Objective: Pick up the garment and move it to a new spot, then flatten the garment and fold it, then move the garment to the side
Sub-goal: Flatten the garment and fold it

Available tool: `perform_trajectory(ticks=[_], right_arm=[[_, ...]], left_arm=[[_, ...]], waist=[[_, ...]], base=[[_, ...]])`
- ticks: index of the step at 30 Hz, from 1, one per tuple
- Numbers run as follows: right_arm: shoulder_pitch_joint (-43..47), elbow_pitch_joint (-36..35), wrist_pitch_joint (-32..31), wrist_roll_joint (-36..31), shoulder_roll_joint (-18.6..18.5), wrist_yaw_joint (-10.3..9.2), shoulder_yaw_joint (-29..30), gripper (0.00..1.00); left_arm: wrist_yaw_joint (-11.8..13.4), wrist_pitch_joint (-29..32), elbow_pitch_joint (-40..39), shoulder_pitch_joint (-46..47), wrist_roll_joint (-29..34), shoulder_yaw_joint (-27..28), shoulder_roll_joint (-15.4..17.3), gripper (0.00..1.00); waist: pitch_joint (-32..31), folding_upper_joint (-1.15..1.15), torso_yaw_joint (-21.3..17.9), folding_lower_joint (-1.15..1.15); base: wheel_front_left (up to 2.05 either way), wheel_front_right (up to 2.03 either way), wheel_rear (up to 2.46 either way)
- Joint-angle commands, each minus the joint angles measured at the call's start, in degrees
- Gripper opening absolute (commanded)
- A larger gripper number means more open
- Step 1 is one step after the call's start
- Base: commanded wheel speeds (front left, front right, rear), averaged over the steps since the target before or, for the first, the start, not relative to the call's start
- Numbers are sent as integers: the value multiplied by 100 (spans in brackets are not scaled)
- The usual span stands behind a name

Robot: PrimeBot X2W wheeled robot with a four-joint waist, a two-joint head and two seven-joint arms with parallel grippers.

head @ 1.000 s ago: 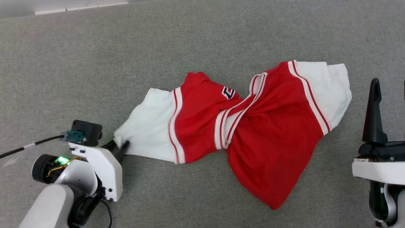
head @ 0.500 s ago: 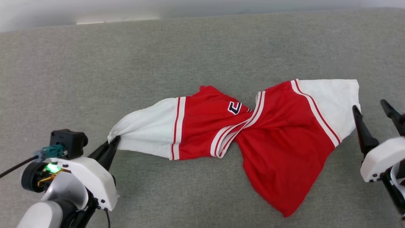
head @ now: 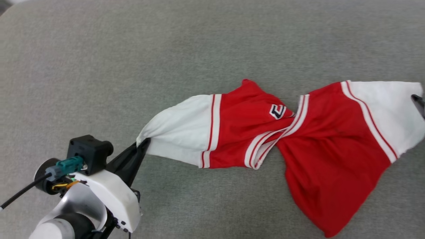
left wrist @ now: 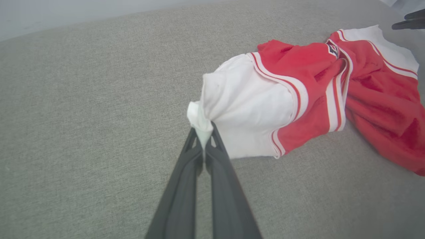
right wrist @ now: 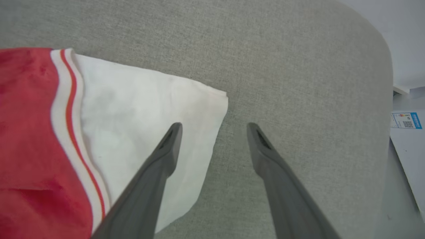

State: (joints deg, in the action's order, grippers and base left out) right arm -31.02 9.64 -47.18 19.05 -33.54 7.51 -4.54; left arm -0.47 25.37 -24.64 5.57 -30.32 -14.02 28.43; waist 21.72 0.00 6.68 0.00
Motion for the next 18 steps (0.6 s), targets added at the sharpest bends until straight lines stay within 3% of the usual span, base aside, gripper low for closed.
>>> perform_trajectory(ticks=[1,14,15,16,18], right_arm=[[-203,186,-147,-37,-116,-5,-53,100],[-246,1486,-3,138,-211,6,-727,100],[-200,1546,12,182,-218,7,-810,43],[-169,1576,52,197,-241,7,-898,0],[-190,1555,276,178,-339,5,-1021,0]], left_arm=[[-27,-18,-50,123,51,-62,-50,0],[-193,-178,209,350,102,-501,-295,0],[-186,-187,218,357,107,-503,-291,0],[-188,-192,224,365,108,-498,-284,0],[-173,-218,236,381,107,-468,-274,0]], waist=[[202,0,229,0],[419,0,636,0],[421,0,640,0],[420,0,642,0],[404,0,630,0]], base=[[0,0,0],[0,0,0],[0,0,0],[0,0,0],[0,0,0]])
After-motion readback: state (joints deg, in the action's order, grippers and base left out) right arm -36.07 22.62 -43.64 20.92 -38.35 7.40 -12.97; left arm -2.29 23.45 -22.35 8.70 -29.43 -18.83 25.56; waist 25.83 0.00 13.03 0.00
